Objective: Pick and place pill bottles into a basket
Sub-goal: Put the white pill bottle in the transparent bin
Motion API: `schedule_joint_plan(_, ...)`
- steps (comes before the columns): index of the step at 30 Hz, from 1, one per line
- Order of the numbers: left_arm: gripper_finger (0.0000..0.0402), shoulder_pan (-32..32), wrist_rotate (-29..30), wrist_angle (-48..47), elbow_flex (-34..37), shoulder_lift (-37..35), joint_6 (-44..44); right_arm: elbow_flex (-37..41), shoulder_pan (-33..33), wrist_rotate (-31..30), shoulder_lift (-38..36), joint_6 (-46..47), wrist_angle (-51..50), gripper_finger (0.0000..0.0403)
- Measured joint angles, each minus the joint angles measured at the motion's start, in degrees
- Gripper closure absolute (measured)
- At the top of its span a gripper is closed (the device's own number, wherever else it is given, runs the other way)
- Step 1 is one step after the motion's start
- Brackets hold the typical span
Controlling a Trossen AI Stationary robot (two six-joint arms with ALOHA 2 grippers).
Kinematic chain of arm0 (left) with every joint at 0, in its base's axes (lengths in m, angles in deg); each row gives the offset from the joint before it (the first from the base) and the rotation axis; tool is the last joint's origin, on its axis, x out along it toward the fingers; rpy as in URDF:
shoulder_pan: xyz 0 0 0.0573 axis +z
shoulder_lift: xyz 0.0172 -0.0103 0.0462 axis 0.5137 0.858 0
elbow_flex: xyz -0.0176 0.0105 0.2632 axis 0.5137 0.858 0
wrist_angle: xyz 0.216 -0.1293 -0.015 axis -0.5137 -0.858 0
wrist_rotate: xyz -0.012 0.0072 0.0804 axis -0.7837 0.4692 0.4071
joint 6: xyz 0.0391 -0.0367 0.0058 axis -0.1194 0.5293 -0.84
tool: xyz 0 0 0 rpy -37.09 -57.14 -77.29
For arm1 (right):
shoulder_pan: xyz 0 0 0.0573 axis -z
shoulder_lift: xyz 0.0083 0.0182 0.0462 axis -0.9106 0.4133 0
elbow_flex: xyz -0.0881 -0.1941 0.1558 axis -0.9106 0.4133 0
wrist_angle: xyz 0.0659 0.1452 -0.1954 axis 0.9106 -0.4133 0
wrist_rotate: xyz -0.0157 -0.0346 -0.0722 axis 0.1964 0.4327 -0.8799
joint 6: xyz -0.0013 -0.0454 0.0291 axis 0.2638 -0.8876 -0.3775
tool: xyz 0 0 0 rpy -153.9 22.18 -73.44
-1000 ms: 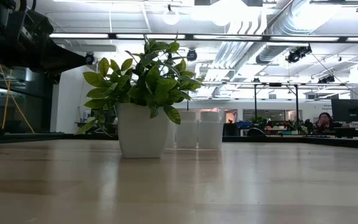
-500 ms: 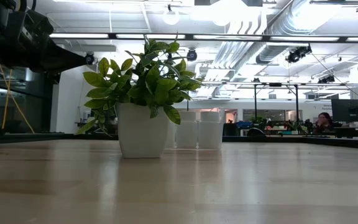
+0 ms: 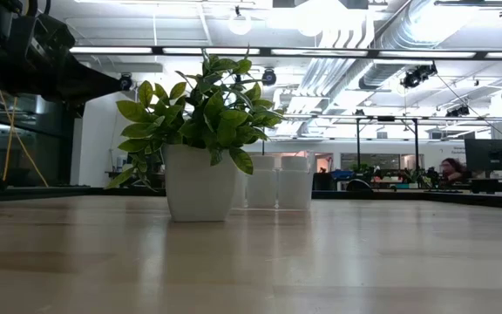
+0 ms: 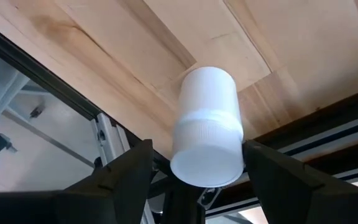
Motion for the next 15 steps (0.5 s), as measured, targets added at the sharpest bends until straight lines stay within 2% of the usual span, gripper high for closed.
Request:
schedule_joint_plan(7,0.0377,0.0,0.0,0.0,0.0,0.0,0.0,0.0,-0.3,-0.5,0.0,-2.4,-0.1,0.016)
schedule_joint_plan(15,0.0324,0.0,0.1,0.0,0.0,0.0,0.0,0.0,-0.7,-2.0,0.0,-2.8,-1.7,0.016)
